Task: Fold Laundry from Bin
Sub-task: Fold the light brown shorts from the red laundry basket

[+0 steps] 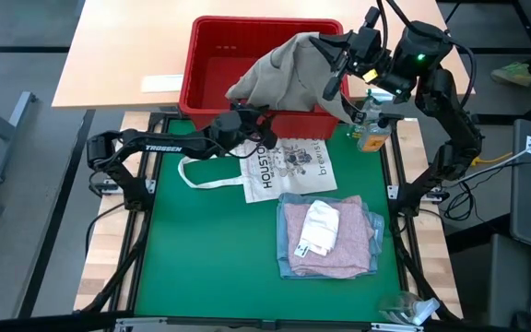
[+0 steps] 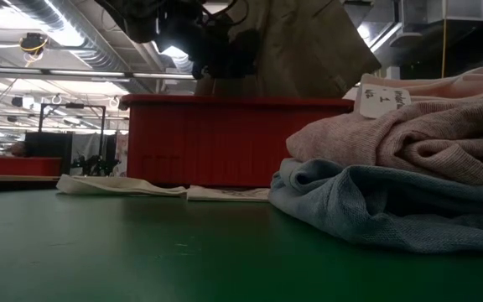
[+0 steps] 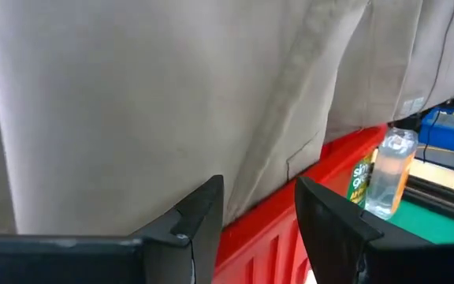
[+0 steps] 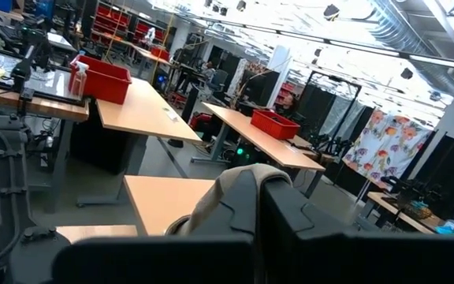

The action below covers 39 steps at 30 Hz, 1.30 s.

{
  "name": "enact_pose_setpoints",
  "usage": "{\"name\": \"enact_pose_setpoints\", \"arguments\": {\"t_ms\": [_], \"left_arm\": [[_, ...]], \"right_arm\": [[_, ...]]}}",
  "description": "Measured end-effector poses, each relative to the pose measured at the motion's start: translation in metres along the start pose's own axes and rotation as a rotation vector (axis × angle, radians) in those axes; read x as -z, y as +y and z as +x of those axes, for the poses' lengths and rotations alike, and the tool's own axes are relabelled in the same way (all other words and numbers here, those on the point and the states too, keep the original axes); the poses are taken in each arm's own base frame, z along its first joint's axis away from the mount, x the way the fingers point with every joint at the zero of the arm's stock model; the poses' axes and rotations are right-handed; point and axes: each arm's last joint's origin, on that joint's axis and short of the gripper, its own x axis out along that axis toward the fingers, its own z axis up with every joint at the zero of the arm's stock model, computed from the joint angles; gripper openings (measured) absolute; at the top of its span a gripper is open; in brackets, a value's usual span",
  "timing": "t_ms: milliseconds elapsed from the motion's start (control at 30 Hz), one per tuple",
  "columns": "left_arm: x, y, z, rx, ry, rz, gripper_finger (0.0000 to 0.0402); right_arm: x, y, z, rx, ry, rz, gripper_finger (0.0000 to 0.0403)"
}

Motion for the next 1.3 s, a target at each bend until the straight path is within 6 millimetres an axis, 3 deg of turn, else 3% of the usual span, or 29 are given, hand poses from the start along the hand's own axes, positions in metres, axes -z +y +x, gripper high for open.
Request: {"name": "enact_pose_setpoints", "arguments": {"t_ms": [367,567,800,1133,1300], "left_arm": [[-0.003,0.0,0.001,0.032,-0.023,-0.139,0.0151],[0.01,-0.008,0.013,0.04,-0.077,-0.166,0.0151],[0.025,-0.007,0.021,-0.112,-0.065,-0.159,0.0151],[0.023,0.005,0.026,-0.148,-0.084,-0.171,0.015],[0.023,0.007,0.028,-0.154,-0.083,-0.171,0.0116]], "right_arm": [[0.0,0.001,0.0,-0.033,-0.013,0.001,0.0004],[0.0,0.001,0.0,-0.041,-0.017,0.003,0.0006],[0.0,0.002,0.0,-0.054,-0.011,0.001,0.0004],[0.0,0.002,0.0,-0.064,-0.014,0.001,0.0005],[0.0,0.002,0.0,-0.064,-0.014,0.001,0.0004]]}}
